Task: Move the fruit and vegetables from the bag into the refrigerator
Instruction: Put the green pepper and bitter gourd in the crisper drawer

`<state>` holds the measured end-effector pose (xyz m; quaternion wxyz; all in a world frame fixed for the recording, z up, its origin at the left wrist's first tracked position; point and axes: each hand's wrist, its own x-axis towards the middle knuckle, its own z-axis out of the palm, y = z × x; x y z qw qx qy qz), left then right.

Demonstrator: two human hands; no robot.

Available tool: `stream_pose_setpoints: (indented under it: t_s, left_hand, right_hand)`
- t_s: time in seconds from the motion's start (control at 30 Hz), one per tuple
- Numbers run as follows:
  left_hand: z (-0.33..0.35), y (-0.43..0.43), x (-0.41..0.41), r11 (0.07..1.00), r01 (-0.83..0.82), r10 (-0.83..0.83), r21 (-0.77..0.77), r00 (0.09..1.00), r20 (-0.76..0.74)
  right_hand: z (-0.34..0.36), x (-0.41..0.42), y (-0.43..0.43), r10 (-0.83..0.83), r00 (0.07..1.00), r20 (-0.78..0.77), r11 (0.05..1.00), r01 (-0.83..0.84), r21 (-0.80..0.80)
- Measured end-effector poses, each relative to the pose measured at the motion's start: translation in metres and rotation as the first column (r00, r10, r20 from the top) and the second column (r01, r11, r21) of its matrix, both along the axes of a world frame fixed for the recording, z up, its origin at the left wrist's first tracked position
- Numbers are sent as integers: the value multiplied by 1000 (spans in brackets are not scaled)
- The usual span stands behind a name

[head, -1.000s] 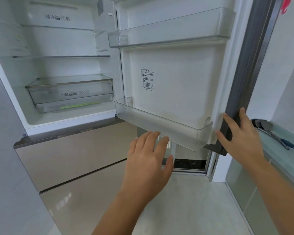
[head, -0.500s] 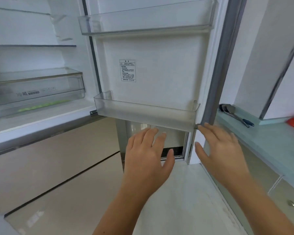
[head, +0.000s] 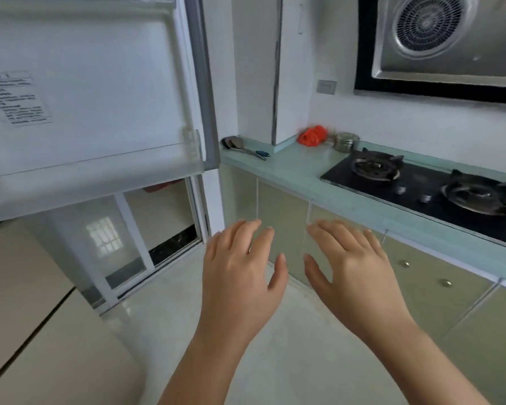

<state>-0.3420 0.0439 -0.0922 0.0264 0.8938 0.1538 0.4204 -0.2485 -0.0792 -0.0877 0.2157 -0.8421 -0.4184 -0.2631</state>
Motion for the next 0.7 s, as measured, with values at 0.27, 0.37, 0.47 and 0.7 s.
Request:
stream_pose_setpoints:
  t_s: [0.27,0.37,0.47,0.7]
  left_hand:
    - [-8,-105,53,929,370,-370,-24,929,16]
    - [-7,-163,74,858,513,-513,-10,858,16]
    - [-6,-230,94,781,624,-624,12,781,6]
    - [2,-403,126,583,813,-813,2,583,-4]
  right_hand:
    - [-2,-3,-130,-342,940,4,940,342,3]
    - [-1,-2,-190,-467,884,2,884,467,15]
    - [0,-2,-255,-587,810,2,810,586,26]
    - [5,-8,-423,-791,612,10,612,790,40]
